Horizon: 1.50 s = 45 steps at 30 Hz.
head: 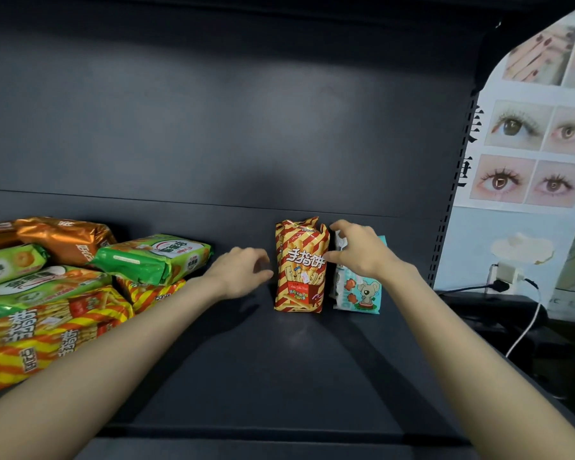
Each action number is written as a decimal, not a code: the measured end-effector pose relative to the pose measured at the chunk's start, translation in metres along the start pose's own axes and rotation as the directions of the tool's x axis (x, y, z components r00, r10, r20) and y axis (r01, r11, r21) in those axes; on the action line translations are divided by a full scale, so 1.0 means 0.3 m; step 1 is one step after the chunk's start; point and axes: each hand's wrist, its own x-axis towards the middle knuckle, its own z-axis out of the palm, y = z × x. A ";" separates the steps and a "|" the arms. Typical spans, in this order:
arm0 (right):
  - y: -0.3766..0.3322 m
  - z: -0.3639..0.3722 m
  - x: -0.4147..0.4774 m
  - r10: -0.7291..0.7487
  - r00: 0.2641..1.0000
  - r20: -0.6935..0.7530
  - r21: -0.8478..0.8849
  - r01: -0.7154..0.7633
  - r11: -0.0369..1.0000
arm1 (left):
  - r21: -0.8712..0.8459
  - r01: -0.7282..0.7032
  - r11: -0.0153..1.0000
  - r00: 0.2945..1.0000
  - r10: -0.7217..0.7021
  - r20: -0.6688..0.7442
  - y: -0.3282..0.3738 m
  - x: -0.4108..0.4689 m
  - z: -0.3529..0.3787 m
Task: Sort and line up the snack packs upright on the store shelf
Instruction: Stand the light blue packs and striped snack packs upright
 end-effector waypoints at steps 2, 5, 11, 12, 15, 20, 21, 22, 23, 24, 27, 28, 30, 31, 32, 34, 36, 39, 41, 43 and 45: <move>-0.008 -0.002 -0.008 -0.010 1.000 -0.001 0.012 0.010 1.000 | -0.020 0.003 1.000 0.999 -0.004 -0.033 0.005 -0.012 -0.014; -0.004 0.011 -0.014 -0.003 1.000 0.021 0.043 0.002 0.999 | -0.044 0.021 0.999 0.999 -0.023 -0.039 0.014 -0.018 -0.020; 0.008 0.043 -0.006 0.028 0.993 0.110 0.168 -0.047 0.985 | -0.214 0.065 0.975 0.997 -0.074 -0.034 0.026 0.046 -0.035; 0.013 0.049 0.000 0.032 0.993 0.116 0.185 -0.053 0.981 | -0.243 0.069 0.968 0.997 -0.078 -0.028 0.025 0.064 -0.036; 0.029 0.065 0.027 0.039 0.992 0.120 0.230 -0.067 0.971 | -0.332 0.079 0.940 0.997 -0.082 0.006 0.020 0.124 -0.032; 0.046 0.091 0.079 0.052 0.991 0.125 0.255 -0.082 0.963 | -0.461 0.071 0.885 0.997 -0.051 0.056 0.025 0.215 -0.040; 0.050 0.098 0.087 0.056 0.990 0.126 0.256 -0.087 0.963 | -0.472 0.070 0.879 0.997 -0.045 0.064 0.027 0.228 -0.038; 0.053 0.104 0.094 0.054 0.991 0.125 0.256 -0.085 0.963 | -0.484 0.068 0.872 0.997 -0.037 0.073 0.029 0.240 -0.034; 0.056 0.112 0.100 0.052 0.991 0.123 0.254 -0.082 0.964 | -0.501 0.068 0.863 0.996 -0.030 0.085 0.031 0.249 -0.030; 0.060 0.118 0.105 0.049 0.992 0.117 0.250 -0.077 0.965 | -0.515 0.069 0.854 0.995 -0.023 0.095 0.032 0.257 -0.026; 0.067 0.131 0.120 0.041 0.994 0.102 0.222 -0.063 0.973 | -0.512 0.063 0.857 0.993 -0.001 0.119 0.033 0.285 -0.022; 0.068 0.133 0.126 0.035 0.994 0.101 0.211 -0.056 0.976 | -0.499 0.059 0.865 0.992 0.007 0.128 0.031 0.296 -0.022; 0.069 0.136 0.134 0.028 0.994 0.105 0.195 -0.048 0.980 | -0.474 0.051 0.879 0.990 0.018 0.140 0.026 0.313 -0.017; 0.070 0.138 0.138 0.028 0.994 0.105 0.194 -0.048 0.980 | -0.464 0.049 0.885 0.989 0.021 0.144 0.024 0.317 -0.014; 0.072 0.141 0.140 0.030 0.994 0.105 0.199 -0.050 0.979 | -0.457 0.048 0.888 0.988 0.023 0.150 0.023 0.320 -0.010; 0.077 0.146 0.143 0.037 0.994 0.106 0.206 -0.058 0.977 | -0.454 0.052 0.890 0.987 0.025 0.161 0.017 0.323 -0.004; 0.079 0.148 0.144 0.039 0.994 0.105 0.205 -0.061 0.977 | -0.438 0.048 0.898 0.986 0.028 0.165 0.012 0.324 -0.006; 0.075 0.142 0.145 0.041 0.994 0.101 0.178 -0.059 0.982 | -0.366 0.018 0.930 0.991 0.031 0.127 0.014 0.324 -0.011; 0.071 0.131 0.142 0.039 0.995 0.089 0.146 -0.052 0.988 | -0.303 -0.013 0.953 0.997 0.034 0.063 0.026 0.316 -0.014; 0.065 0.114 0.134 0.028 0.997 0.071 0.110 -0.035 0.993 | -0.183 -0.067 0.981 0.998 0.065 -0.020 0.038 0.304 -0.022; 0.057 0.093 0.125 0.002 0.998 0.055 0.065 -0.005 0.998 | -0.005 -0.117 0.993 0.989 0.116 -0.094 0.049 0.287 -0.040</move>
